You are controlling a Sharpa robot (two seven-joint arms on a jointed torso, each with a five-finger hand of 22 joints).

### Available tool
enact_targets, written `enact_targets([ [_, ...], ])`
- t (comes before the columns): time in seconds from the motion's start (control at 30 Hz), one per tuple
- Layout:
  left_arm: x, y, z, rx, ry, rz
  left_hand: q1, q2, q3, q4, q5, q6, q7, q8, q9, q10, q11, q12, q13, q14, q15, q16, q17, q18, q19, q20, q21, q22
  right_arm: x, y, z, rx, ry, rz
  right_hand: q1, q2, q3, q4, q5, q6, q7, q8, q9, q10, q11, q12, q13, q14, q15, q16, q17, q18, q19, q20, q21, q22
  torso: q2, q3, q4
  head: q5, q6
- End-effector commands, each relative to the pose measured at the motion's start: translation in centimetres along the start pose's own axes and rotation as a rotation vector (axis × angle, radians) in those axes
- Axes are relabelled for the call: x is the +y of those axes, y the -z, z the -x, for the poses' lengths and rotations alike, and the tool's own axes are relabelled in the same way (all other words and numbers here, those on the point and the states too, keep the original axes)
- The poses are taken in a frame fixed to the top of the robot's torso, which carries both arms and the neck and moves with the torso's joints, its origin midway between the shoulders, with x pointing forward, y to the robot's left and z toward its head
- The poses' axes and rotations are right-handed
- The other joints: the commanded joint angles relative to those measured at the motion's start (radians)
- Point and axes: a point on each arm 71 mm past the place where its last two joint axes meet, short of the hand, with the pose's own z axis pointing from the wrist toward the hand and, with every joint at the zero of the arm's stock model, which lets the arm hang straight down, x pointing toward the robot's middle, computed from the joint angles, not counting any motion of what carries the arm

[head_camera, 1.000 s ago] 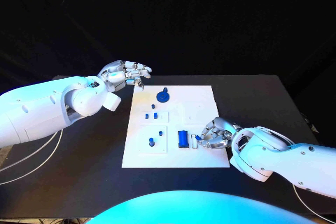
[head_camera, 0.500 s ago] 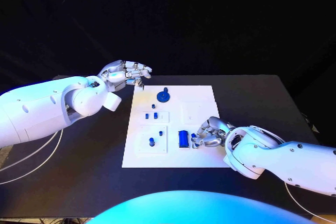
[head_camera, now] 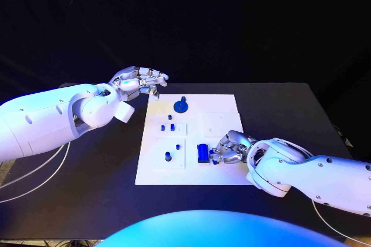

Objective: Assemble the parts on the task board

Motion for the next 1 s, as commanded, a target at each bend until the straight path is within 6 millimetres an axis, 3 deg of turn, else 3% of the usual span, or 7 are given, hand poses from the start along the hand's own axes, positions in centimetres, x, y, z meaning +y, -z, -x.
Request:
enact_targets([
  [0.03, -0.09, -0.05, -0.24, 0.019, 0.010, -0.005, 0.009, 0.001, -0.001, 0.004, 0.004, -0.007, -0.003, 0.006, 0.001, -0.006, -0.001, 0.005, -0.001, -0.005, -0.001, 0.003, -0.001, 0.007, 0.005, 0.001, -0.005, -0.002, -0.51, -0.04, -0.42, 0.040, 0.038, -0.027, -0.015, 0.001, 0.002, 0.006, -0.003, 0.008, 0.002, 0.002, 0.001, 0.052, -0.010, -0.008, 0.183, 0.104, -0.010, 0.004, 0.263, -0.003, 0.100, -0.009, 0.001, 0.259, 0.000, 0.0002, -0.0004, -0.002, 0.000],
  [0.4, -0.08, -0.06, -0.22, 0.020, 0.010, -0.004, 0.009, 0.001, -0.001, 0.004, 0.004, -0.007, -0.003, 0.006, 0.001, -0.006, -0.001, 0.005, -0.001, -0.005, -0.001, 0.003, -0.001, 0.007, 0.005, 0.001, -0.005, -0.002, -0.82, -0.02, 0.08, -0.009, 0.066, -0.030, -0.006, 0.015, 0.019, -0.012, -0.001, 0.012, -0.004, 0.006, 0.008, 0.051, -0.016, -0.013, 0.181, 0.104, -0.015, 0.004, 0.263, -0.004, 0.101, -0.013, 0.005, 0.260, 0.000, 0.0007, -0.0003, -0.003, 0.000],
  [1.0, -0.06, -0.09, -0.21, 0.022, 0.009, -0.004, 0.010, 0.001, 0.000, 0.005, 0.005, -0.007, -0.003, 0.007, 0.001, -0.007, -0.001, 0.006, -0.001, -0.005, -0.001, 0.003, -0.001, 0.007, 0.005, 0.001, -0.006, -0.002, -0.79, 0.51, 0.44, -0.057, 0.071, -0.003, -0.006, 0.016, 0.023, -0.018, -0.002, 0.015, -0.006, 0.009, 0.011, 0.051, -0.017, -0.016, 0.180, 0.104, -0.016, 0.004, 0.263, -0.006, 0.103, -0.014, 0.011, 0.262, 0.000, 0.0000, -0.0004, -0.004, 0.000],
])
